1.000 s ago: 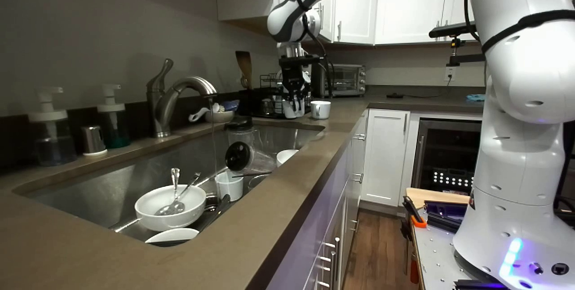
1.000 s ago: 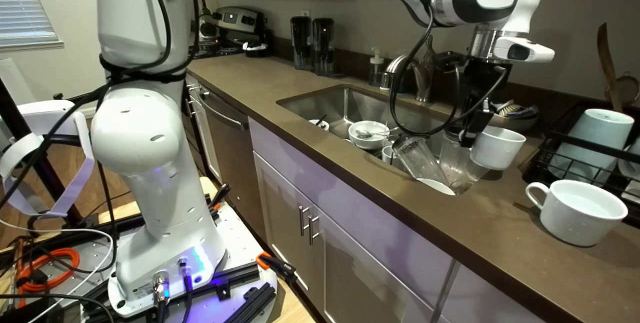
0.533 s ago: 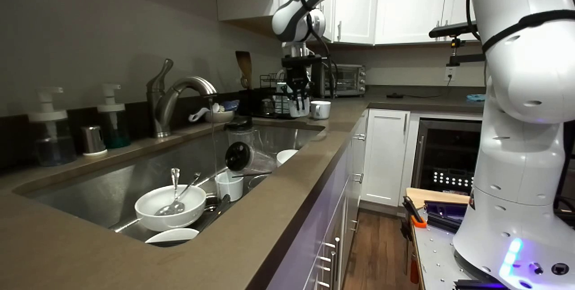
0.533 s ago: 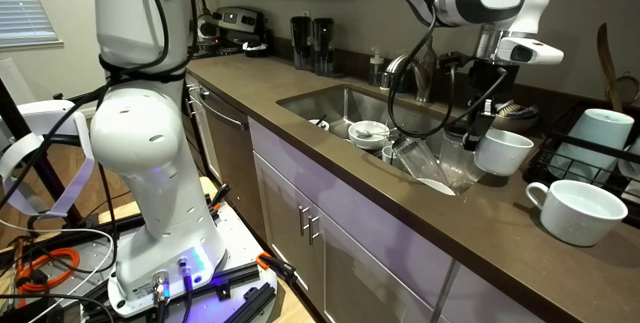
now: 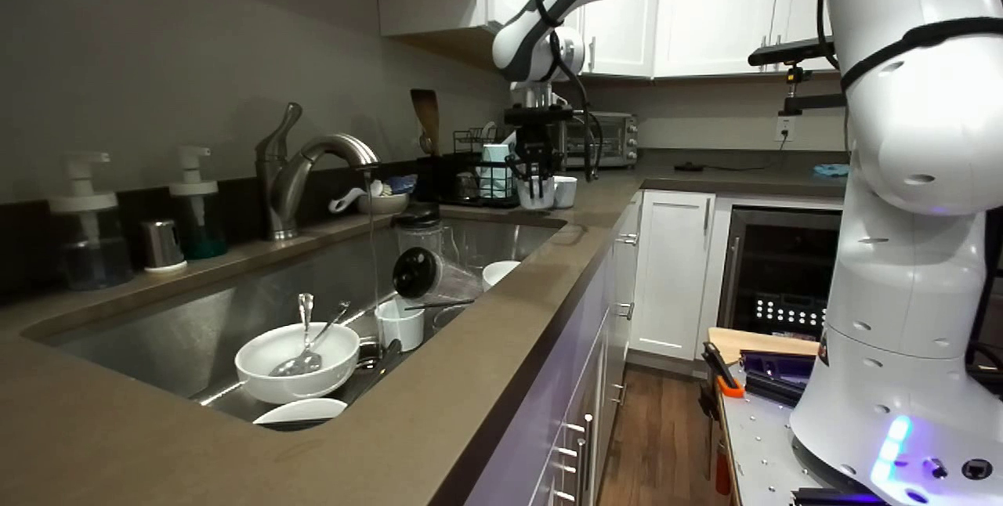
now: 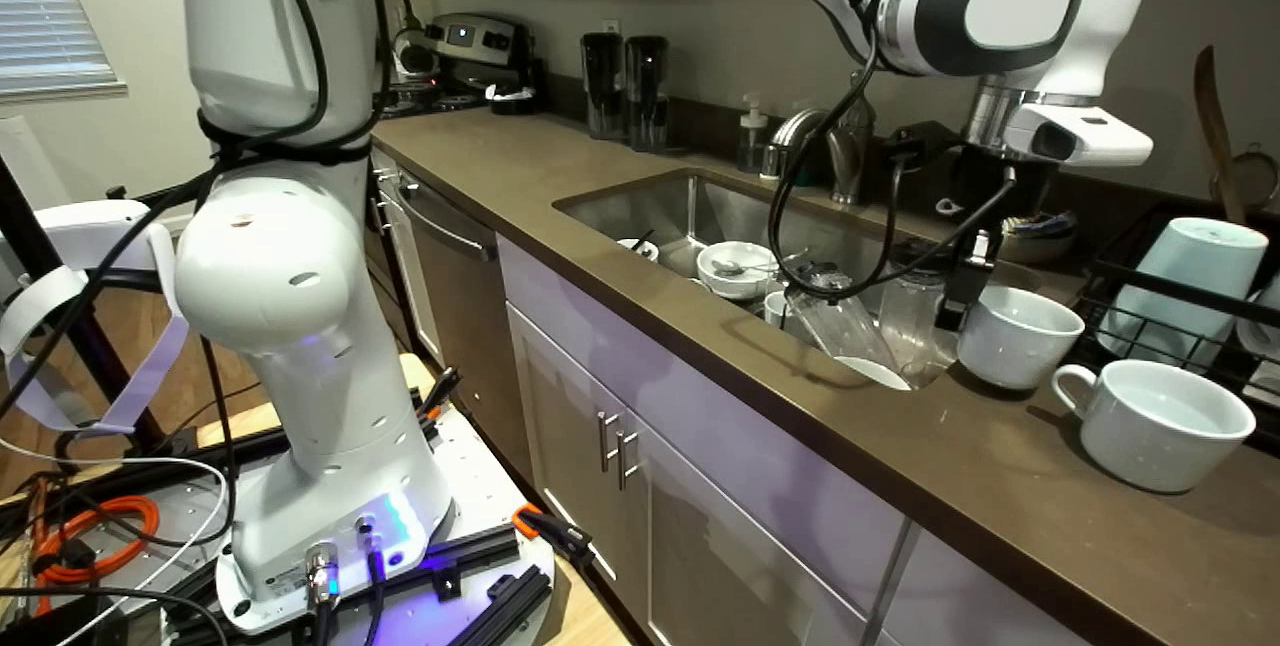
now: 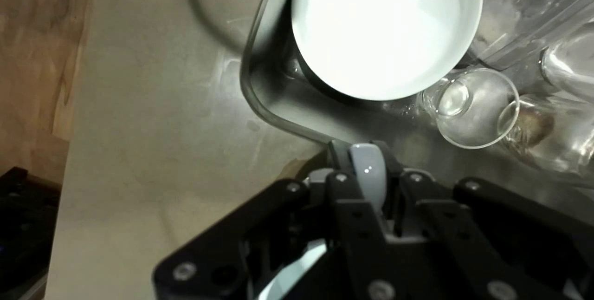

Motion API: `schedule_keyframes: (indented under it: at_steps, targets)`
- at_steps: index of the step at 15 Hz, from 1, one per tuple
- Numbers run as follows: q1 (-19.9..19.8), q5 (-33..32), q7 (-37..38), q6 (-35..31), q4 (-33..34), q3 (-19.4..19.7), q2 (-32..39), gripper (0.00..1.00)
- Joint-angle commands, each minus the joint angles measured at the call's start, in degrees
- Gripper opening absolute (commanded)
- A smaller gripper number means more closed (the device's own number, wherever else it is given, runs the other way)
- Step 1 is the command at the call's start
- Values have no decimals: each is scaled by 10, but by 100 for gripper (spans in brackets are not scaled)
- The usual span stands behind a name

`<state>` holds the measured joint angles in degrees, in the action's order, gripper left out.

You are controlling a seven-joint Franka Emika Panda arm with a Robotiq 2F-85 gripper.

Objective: Shift the cup on the left to the right.

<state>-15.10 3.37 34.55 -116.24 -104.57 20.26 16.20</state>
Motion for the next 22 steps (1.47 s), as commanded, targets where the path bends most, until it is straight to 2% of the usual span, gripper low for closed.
schedule_keyframes:
  at_steps: [1, 22]
  targets:
    - [-16, 25, 4, -19, -4, -1, -4, 5]
    - [-29, 20, 5, -40, 24, 10, 33, 5]
